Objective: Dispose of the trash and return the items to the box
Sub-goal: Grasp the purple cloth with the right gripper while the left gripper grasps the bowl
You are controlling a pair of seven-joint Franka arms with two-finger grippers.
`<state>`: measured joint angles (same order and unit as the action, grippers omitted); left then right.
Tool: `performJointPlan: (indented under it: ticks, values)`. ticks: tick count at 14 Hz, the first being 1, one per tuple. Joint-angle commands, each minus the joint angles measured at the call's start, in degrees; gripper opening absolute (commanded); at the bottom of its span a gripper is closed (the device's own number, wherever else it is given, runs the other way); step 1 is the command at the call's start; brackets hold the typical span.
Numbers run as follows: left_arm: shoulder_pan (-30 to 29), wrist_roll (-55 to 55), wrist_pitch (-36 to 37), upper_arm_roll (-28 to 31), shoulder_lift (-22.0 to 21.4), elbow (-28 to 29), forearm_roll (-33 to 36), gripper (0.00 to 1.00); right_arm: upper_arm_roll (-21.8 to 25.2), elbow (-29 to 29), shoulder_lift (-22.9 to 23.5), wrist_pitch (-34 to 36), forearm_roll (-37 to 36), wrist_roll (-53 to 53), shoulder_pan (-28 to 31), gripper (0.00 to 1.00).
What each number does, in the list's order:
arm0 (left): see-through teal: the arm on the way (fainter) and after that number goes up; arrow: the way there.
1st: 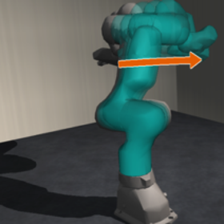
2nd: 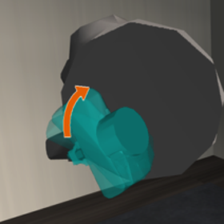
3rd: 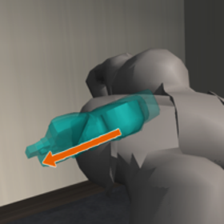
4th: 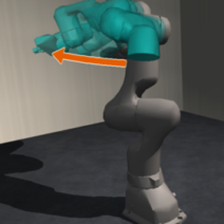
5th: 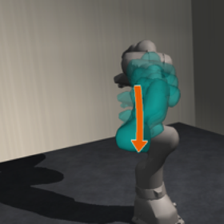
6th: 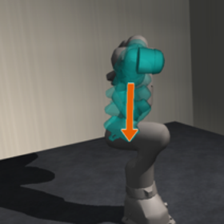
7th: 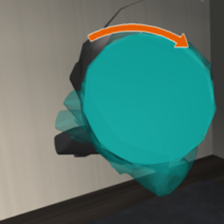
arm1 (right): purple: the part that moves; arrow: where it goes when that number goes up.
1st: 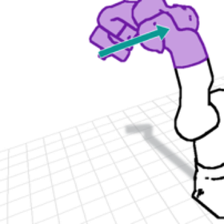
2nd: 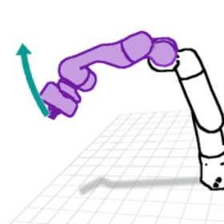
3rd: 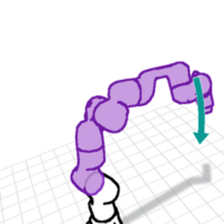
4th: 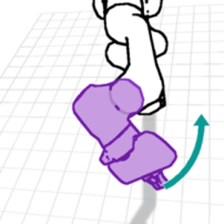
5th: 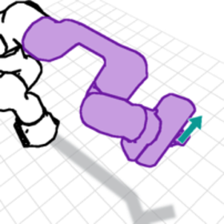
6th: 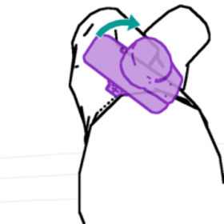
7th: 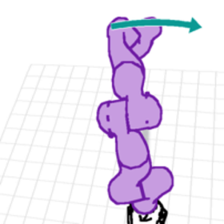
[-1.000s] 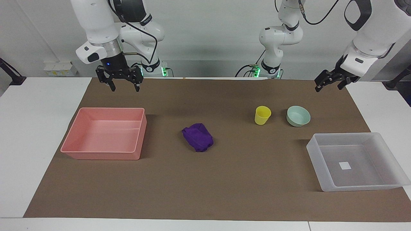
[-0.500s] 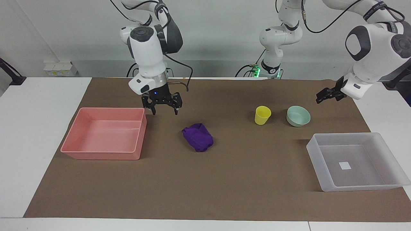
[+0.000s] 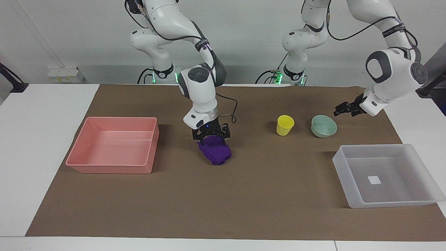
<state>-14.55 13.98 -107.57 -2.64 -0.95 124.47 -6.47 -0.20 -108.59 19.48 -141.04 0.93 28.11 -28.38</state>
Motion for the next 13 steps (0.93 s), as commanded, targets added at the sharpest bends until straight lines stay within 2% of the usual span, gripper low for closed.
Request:
performJointPlan:
  ticks: [1, 4, 5, 6, 7, 8, 9, 10, 11, 12, 13]
  values:
    - [-0.48, 2.01, -6.59, -0.44, -3.01, 8.06, -1.35, 1.0, 0.2, 0.48, 3.89, -4.93, -0.66, -1.38, -0.37, 1.0]
    - [0.05, 2.11, -10.54, -0.44, -1.26, 10.96, -1.35, 1.0, 0.2, -0.3, 4.51, -5.82, -0.75, -3.05, -0.45, 1.0]
    - [-0.22, 2.11, -10.99, -0.44, -0.73, 11.06, -1.44, 1.0, 0.2, -0.48, 4.51, -6.17, -0.75, -3.84, -0.37, 0.72]
    - [-0.31, 2.11, -11.08, -0.44, -0.02, 11.06, -1.53, 0.91, 0.2, -1.18, 4.43, -6.09, -0.75, -4.11, -0.37, 0.36]
    - [-0.31, 2.11, -11.08, -0.44, 0.24, 10.97, -1.53, 0.72, 0.28, -1.71, 4.25, -6.09, -0.75, -3.59, -0.28, 0.06]
    - [-0.39, 2.11, -10.99, -0.44, 0.33, 10.89, -1.53, 0.56, 0.28, -1.8, 4.16, -5.82, -0.75, -2.63, -0.36, 0.0]
    - [-0.22, 2.11, -10.56, -0.44, 0.33, 10.71, -1.53, 0.34, 0.28, -1.63, 4.08, -5.39, -0.66, 0.16, -0.45, 0.0]
    - [-0.39, 2.11, -10.55, -0.44, 0.6, 10.45, -1.53, 0.17, 0.28, -1.11, 3.9, -4.95, -0.75, 2.8, -0.54, 0.0]
    - [-0.48, 2.11, -10.47, -0.44, 1.47, 10.36, -1.53, 0.06, 0.37, -0.32, 3.46, -3.73, -0.75, 4.05, -0.8, 0.0]
    - [-0.57, 2.28, -10.38, -0.44, 1.91, 10.1, -1.53, 0.0, 0.46, 0.39, 2.41, -1.28, -0.75, 4.75, -0.8, 0.0]
    - [-0.74, 3.59, -9.51, -0.35, 2.26, 9.14, -1.53, 0.0, 0.72, 0.83, 0.75, 1.01, -0.66, 5.28, -0.54, 0.0]
